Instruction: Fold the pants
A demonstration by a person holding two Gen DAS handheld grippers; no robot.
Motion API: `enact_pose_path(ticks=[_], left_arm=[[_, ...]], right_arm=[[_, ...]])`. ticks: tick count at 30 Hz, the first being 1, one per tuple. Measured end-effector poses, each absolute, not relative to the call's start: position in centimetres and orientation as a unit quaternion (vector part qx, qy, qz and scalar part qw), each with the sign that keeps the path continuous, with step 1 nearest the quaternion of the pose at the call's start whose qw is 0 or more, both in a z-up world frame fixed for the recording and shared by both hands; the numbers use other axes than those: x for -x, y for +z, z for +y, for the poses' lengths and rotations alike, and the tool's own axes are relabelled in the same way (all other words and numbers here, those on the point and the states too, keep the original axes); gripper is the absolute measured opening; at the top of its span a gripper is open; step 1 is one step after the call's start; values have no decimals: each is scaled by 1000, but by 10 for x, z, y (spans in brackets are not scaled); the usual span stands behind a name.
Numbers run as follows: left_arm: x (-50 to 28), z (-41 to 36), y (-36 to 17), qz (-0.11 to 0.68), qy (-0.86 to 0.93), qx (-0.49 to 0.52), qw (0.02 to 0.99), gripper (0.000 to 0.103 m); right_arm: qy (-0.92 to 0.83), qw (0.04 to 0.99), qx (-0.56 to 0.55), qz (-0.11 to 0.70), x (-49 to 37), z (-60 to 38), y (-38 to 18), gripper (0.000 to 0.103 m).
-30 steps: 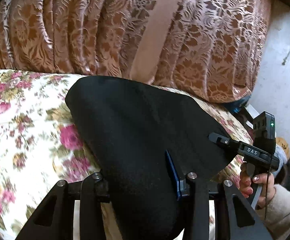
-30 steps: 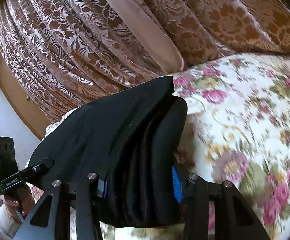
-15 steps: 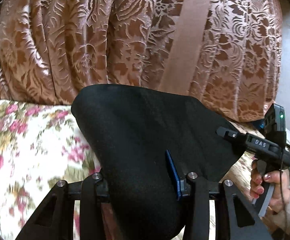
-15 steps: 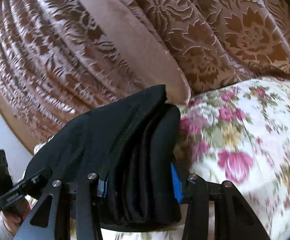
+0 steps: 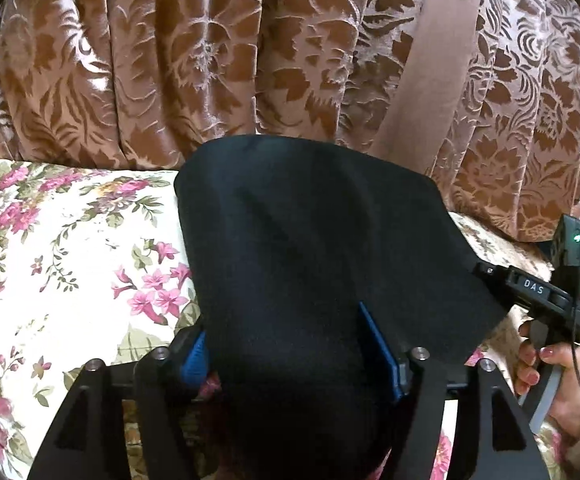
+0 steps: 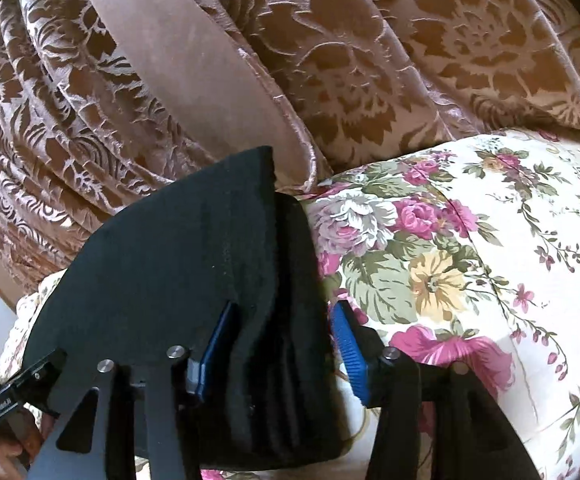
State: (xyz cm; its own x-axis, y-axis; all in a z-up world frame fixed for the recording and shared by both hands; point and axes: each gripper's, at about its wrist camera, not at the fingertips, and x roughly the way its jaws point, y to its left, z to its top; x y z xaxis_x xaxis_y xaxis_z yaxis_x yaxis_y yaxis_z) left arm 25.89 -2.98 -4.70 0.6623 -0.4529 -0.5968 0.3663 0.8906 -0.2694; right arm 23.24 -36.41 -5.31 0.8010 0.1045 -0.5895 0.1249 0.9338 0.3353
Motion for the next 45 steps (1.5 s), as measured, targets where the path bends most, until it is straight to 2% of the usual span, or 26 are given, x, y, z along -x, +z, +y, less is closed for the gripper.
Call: enact_pose_path(ticks=[4,7,16,19,24,28,36,45], left_arm=[[-255,-32,-45,337,-204,47,918,80],[-254,-33,-44,334,-188,39,923,87],[-224,-29,-36,318,-139,27,937,88],[-200,-34,-29,301,-106,-8,948,94],[-158,-42,-21,275,-77,-38,958,102],[-135,-41,-22,283,-76,-30,955,102],[-94,-31,-21,260,-35,-25,965,102],[-81,-19,-23,245,-54,7,968,101]], right_arm=[[-22,936,-167,310,-230,-361,-53,60],[-34,939,-151,307,-229,-356,-52,60],[-98,956,-55,271,-210,-324,-34,61],[-112,957,-41,265,-191,-315,-27,62],[-99,952,-84,276,-158,-307,-20,63],[-97,950,-93,282,-128,-291,-19,69],[-92,953,-53,285,-79,-250,-24,71],[-89,960,-12,263,-52,-216,-27,72]])
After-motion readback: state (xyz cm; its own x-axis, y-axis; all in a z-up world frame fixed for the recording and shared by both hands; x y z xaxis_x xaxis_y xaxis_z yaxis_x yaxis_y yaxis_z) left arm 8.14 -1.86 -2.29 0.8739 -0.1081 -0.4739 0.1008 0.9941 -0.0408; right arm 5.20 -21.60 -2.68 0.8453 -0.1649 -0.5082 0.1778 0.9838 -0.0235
